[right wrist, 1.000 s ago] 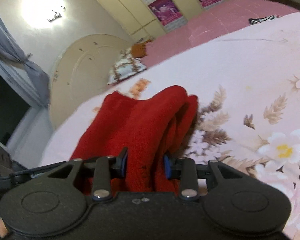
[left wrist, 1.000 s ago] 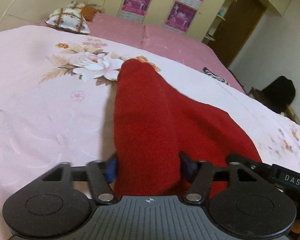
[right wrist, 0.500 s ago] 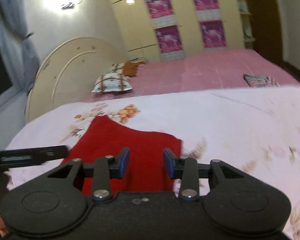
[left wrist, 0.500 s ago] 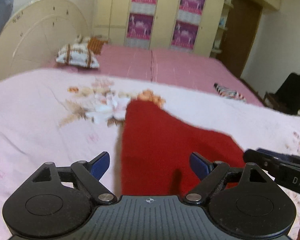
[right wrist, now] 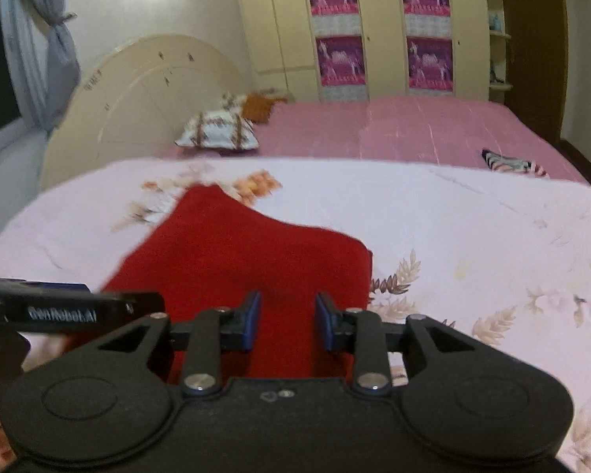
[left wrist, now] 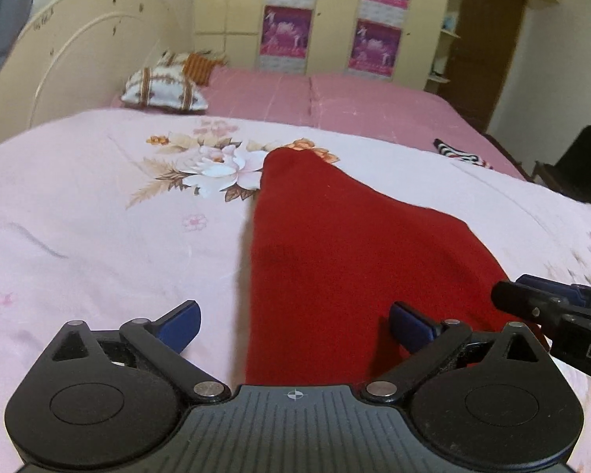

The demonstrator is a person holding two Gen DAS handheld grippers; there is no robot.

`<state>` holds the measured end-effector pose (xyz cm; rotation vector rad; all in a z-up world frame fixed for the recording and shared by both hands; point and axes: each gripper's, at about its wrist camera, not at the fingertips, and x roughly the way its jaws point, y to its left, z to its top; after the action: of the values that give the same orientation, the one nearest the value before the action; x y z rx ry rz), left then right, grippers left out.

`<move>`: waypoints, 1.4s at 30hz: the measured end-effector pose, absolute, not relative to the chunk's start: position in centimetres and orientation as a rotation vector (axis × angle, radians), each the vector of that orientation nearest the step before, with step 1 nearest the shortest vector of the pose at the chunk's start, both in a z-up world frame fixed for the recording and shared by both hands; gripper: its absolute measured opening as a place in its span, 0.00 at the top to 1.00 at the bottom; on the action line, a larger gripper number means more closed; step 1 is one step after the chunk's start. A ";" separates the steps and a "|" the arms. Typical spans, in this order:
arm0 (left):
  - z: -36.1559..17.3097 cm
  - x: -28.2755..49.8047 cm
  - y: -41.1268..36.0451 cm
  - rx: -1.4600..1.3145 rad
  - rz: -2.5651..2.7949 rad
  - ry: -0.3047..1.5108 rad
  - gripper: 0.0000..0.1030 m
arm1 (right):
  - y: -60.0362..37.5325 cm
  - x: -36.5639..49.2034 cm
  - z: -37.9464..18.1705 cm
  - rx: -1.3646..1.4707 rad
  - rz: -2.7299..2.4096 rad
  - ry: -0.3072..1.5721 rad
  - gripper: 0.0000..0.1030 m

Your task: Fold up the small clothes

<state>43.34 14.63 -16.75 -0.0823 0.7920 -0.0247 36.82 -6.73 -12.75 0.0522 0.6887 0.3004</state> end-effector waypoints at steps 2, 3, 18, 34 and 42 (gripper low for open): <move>-16.8 41.8 14.6 -0.062 -0.032 0.798 0.02 | -6.3 35.8 -12.7 0.036 0.319 0.698 0.70; -17.0 41.1 14.5 -0.053 -0.033 0.803 0.02 | -6.3 34.6 -12.8 0.026 0.322 0.697 0.70; -17.1 37.5 13.5 0.002 -0.013 0.875 0.02 | -5.5 30.7 -14.6 0.026 0.250 0.765 0.66; -15.1 33.8 14.0 0.007 -0.044 0.873 0.02 | -5.3 27.4 -13.3 0.073 0.156 0.769 0.64; -14.7 31.7 14.8 -0.002 -0.046 0.882 0.02 | -4.2 24.6 -13.0 0.101 0.164 0.768 0.59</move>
<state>31.73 14.81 -14.65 -0.0016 0.8819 -0.0458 24.58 -4.17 -13.00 0.1015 0.7681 0.1645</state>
